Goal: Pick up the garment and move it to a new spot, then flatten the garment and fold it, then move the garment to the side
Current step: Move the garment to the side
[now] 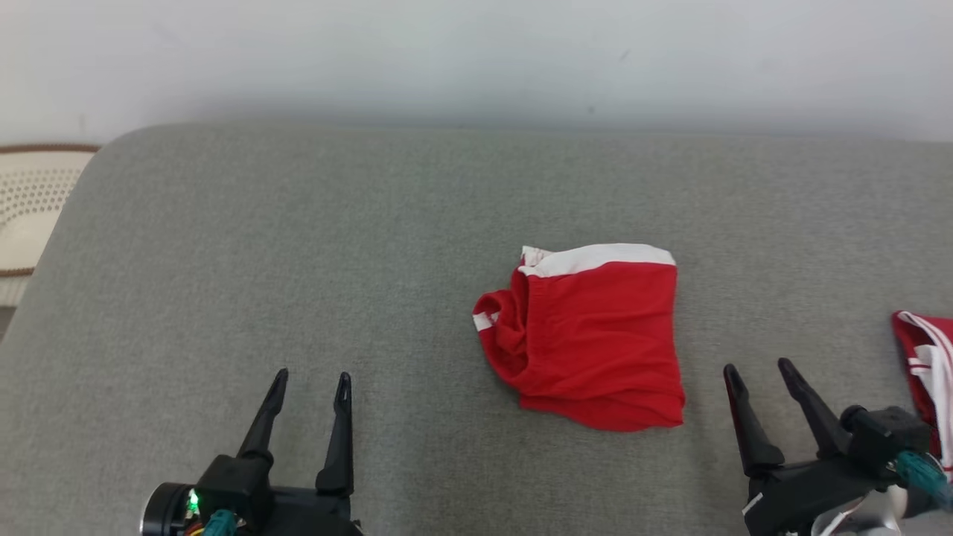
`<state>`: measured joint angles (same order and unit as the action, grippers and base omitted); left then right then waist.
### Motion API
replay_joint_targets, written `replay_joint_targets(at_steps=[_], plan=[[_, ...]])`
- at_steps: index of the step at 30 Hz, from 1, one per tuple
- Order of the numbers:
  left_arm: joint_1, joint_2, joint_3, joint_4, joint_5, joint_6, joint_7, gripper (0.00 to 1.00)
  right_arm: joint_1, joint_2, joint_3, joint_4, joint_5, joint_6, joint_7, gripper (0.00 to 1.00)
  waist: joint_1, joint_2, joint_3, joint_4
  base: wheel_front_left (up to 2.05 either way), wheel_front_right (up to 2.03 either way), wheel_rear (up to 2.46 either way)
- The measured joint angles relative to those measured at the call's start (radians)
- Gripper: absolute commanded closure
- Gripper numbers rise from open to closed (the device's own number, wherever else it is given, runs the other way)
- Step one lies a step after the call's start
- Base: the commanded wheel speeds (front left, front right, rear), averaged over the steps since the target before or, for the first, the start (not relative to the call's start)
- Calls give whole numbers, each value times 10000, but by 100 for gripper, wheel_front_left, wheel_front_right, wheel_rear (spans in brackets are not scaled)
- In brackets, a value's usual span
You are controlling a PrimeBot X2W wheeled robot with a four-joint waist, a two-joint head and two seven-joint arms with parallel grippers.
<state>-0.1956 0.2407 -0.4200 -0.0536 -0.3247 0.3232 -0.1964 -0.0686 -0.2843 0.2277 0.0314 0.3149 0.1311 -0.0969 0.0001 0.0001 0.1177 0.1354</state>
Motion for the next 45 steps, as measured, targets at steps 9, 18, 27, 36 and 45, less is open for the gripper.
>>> replay_joint_targets(at_steps=[9,18,27,36,45], plan=[[-479,-401,-259,311,61,-134,-295,0,-1249,-318,928,1778,815,2,-182,0,1,0,852,691,0,0,0],[-815,-591,-326,642,92,-222,-477,0,-2110,-374,1908,2844,1816,-4,-178,100,1,0,1512,1099,0,0,0],[-903,-539,-247,704,102,-207,-523,0,-1945,-387,2178,2353,1601,-4,-458,100,1,0,1550,738,0,0,0],[-997,-290,-194,479,205,-119,-439,0,-1071,-564,1624,1484,978,-4,-370,100,-1,0,1612,-53,0,0,0],[-1376,117,-205,23,510,-36,42,0,-547,-1212,888,800,414,0,-355,100,-1,1,1878,-1921,0,0,0]])
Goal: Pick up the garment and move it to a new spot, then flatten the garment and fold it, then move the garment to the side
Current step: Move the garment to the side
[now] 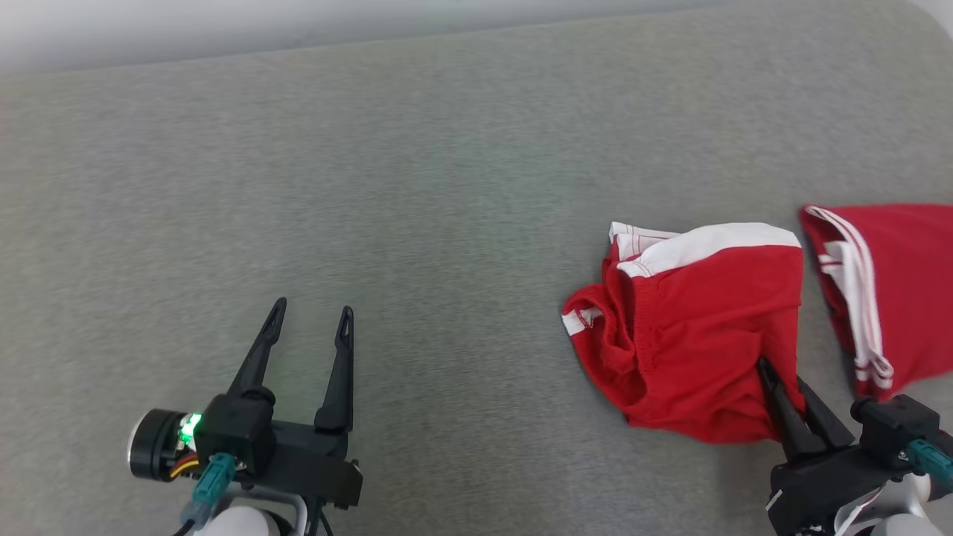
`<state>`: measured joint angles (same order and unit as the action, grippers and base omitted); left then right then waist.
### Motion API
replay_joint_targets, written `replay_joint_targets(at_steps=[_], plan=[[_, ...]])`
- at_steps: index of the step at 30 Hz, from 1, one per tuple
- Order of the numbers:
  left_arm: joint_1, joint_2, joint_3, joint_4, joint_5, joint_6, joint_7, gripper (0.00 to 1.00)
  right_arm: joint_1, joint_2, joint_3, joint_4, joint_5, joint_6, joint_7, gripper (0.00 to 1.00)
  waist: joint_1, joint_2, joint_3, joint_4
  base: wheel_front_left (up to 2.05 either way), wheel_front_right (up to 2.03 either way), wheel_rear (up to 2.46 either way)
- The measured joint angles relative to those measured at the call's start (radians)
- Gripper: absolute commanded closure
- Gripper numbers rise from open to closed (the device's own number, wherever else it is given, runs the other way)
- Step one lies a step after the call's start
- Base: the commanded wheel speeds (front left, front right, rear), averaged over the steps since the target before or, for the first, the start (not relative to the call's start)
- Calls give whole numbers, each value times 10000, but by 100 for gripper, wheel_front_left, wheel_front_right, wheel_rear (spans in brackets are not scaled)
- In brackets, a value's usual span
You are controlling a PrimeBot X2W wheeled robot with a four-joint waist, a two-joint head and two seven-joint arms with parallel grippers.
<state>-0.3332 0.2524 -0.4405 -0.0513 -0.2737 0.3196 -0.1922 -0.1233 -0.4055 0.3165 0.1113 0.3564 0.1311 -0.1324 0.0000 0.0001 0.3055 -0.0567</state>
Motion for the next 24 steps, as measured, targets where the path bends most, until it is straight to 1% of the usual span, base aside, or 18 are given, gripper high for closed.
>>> replay_joint_targets(at_steps=[5,9,13,14,15,17,20,22,23,24], plan=[[-308,130,-86,-121,117,-23,244,0,-214,-431,234,-153,-366,0,-247,100,0,0,197,-761,0,0,0],[-441,219,-123,-190,199,-13,399,0,-775,-857,382,-617,-796,0,-566,100,1,0,389,-1249,0,0,0],[-475,278,-148,-280,253,-2,508,0,-1154,-1459,240,-993,-917,0,-709,100,1,0,568,-1630,0,0,0],[-487,334,-151,-332,274,36,552,0,-1394,-1791,119,-1062,-907,0,-713,100,1,0,649,-1793,0,0,0],[-505,372,-142,-351,282,48,566,0,-1545,-1935,50,-1045,-803,0,-723,100,1,0,690,-1866,0,0,0],[-553,441,-142,-395,293,46,642,0,-1903,-2297,-46,-821,-677,0,-800,100,1,0,766,-2008,0,0,0],[-645,477,-169,-420,326,29,690,0,-2498,-2606,15,44,-50,0,-930,100,1,0,891,-2161,0,0,0],[-731,499,-184,-451,359,17,759,0,-2982,-2763,485,823,334,0,-1003,100,1,0,982,-2224,0,0,0],[-780,491,-213,-458,359,12,765,0,-3254,-2752,740,1248,719,2,-1030,100,1,0,1025,-2245,0,0,0],[-826,483,-249,-464,362,-10,767,0,-3532,-2815,1016,1758,790,2,-1030,100,1,0,1066,-2246,0,0,0]])
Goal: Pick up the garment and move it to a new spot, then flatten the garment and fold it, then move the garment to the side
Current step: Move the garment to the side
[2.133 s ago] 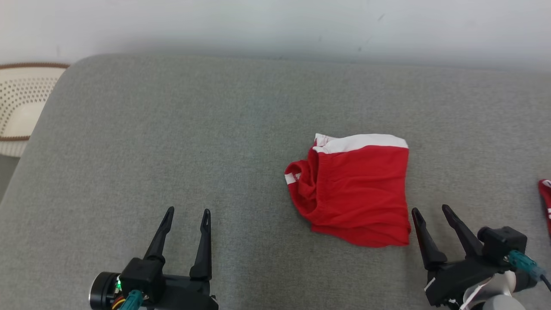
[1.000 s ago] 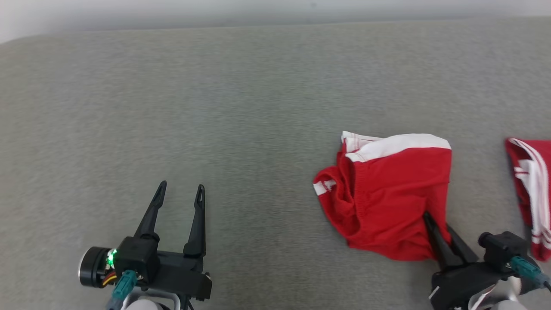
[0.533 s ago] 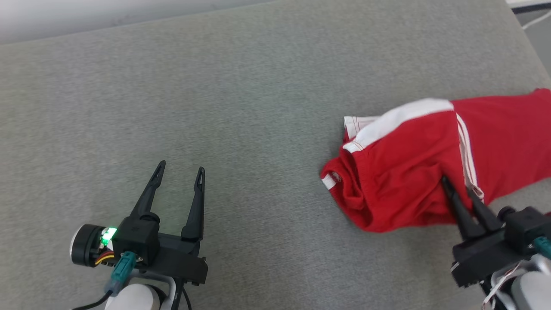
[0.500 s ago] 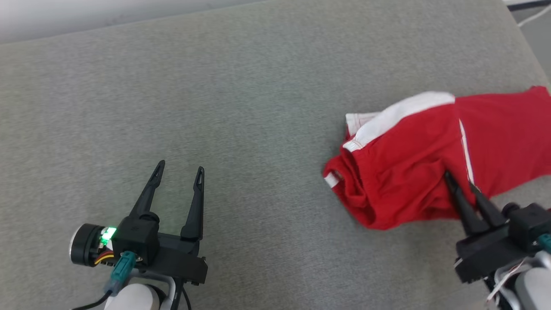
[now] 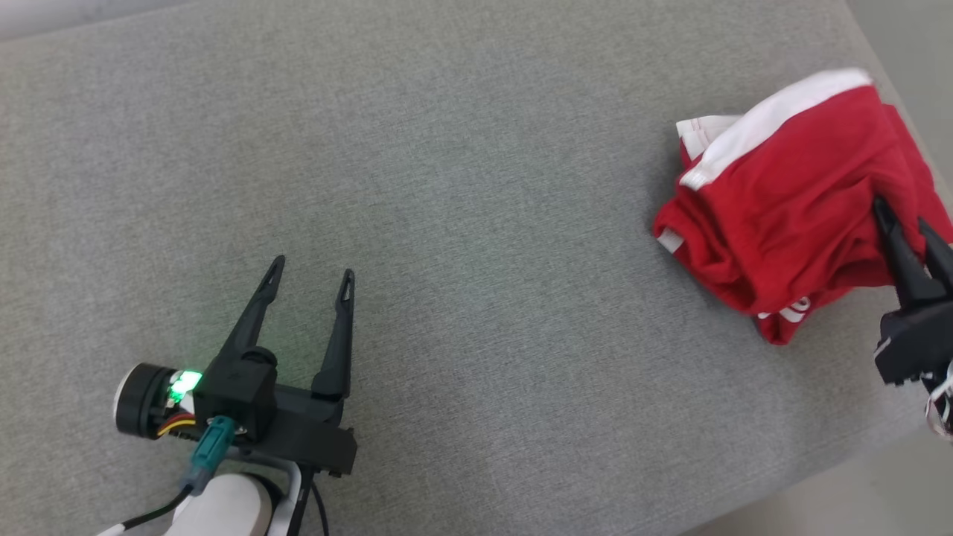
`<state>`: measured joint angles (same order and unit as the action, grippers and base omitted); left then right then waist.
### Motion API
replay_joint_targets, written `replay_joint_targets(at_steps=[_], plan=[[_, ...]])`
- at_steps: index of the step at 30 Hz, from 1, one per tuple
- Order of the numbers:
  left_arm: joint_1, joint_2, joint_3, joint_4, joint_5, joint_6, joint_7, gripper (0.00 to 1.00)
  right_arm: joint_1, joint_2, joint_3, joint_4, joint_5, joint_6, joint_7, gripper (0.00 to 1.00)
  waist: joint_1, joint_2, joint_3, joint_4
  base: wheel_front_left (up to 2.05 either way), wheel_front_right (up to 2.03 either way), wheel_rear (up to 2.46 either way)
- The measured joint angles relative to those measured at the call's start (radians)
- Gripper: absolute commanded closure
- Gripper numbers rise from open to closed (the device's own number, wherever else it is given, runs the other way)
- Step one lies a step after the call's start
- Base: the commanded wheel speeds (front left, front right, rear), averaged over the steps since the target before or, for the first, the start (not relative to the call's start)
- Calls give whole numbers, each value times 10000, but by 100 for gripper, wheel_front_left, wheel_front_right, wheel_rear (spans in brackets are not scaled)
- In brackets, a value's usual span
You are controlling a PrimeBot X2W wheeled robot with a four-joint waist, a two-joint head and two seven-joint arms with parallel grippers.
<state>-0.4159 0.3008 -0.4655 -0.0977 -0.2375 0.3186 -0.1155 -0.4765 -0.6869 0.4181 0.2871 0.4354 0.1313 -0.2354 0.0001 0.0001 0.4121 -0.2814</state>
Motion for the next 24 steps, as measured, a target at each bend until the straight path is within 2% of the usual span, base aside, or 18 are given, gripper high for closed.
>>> replay_joint_targets(at_steps=[5,6,7,8,12,16,21,24], plan=[[-142,-59,-104,10,8,-29,2,0,-1080,-2,836,1941,807,0,-196,100,-1,0,114,182,0,0,0],[-142,-63,-107,19,8,-27,0,0,-1216,19,940,2288,976,0,-201,97,-1,0,133,226,0,0,0],[-141,-65,-111,27,8,-4,-12,0,-1334,42,1037,2596,1072,0,-207,53,0,0,151,266,0,0,0],[-141,-73,-113,40,6,-2,-15,0,-1454,75,1116,2920,1154,0,-215,0,-1,0,167,307,0,0,0],[-130,-96,-104,69,-10,19,-119,0,-1747,253,1187,3879,1386,-2,-272,0,-1,0,173,425,0,0,0],[-105,-117,-63,157,-88,79,-236,0,-1741,418,895,4121,1592,0,-288,0,0,0,20,464,0,0,0],[69,-140,-29,251,-226,84,-362,0,-1121,479,-280,3802,1668,0,-288,0,-1,0,-339,493,0,0,0],[263,-130,38,276,-339,128,-454,0,-286,604,-1521,2690,1498,0,-288,0,-2,-2,-690,534,0,0,0]])
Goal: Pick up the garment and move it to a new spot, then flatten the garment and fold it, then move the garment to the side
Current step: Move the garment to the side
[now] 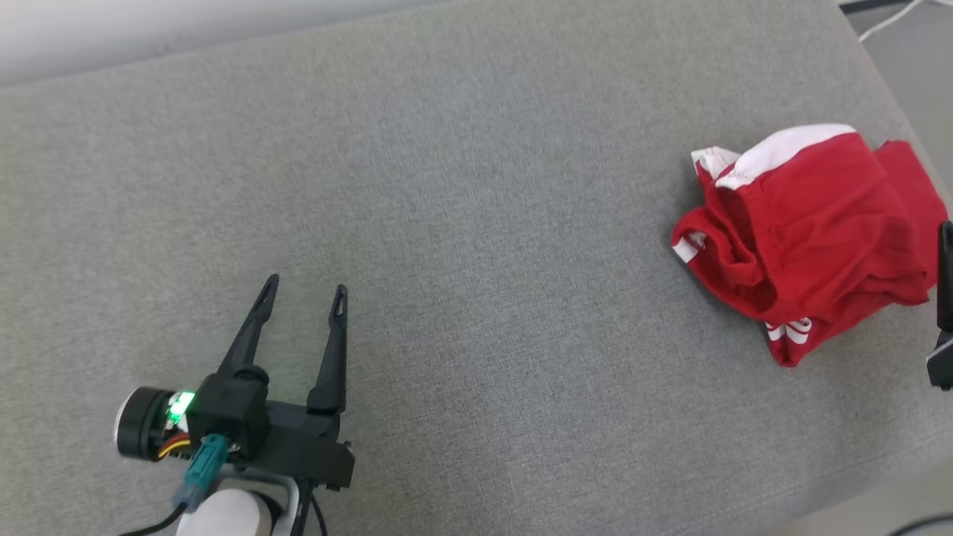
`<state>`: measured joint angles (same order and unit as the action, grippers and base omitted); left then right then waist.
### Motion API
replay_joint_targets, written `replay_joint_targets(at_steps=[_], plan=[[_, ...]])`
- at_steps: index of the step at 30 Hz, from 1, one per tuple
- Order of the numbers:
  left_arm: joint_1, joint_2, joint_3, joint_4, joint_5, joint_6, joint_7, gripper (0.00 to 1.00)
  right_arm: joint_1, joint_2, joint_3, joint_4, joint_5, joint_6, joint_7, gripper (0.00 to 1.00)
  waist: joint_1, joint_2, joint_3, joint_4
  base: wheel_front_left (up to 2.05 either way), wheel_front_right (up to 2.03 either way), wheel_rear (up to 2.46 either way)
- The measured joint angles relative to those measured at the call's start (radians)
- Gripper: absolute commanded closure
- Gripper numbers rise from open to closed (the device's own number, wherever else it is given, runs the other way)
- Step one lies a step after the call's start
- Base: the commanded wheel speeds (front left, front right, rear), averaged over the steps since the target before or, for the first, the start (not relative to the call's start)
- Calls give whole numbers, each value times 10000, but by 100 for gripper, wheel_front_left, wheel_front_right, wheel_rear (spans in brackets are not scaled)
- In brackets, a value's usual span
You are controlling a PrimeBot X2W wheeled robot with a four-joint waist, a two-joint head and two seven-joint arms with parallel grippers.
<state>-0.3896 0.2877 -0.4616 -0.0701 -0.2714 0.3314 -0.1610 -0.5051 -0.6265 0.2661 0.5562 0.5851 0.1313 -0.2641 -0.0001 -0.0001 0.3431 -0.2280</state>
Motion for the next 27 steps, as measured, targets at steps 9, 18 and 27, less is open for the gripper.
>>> replay_joint_targets(at_steps=[9,18,27], plan=[[693,157,374,-184,-326,328,-249,0,2396,1900,-2163,-4562,-1647,0,0,0,0,0,-776,412,0,0,0],[1195,201,679,-422,-548,573,-443,0,3128,3229,-1879,-6171,-2545,-2,464,0,-1,0,-1287,1185,0,0,0],[1857,253,1124,-587,-708,842,-713,0,3648,3983,-1346,-6571,-3252,-2,926,0,-1,0,-1801,1926,0,0,0]])
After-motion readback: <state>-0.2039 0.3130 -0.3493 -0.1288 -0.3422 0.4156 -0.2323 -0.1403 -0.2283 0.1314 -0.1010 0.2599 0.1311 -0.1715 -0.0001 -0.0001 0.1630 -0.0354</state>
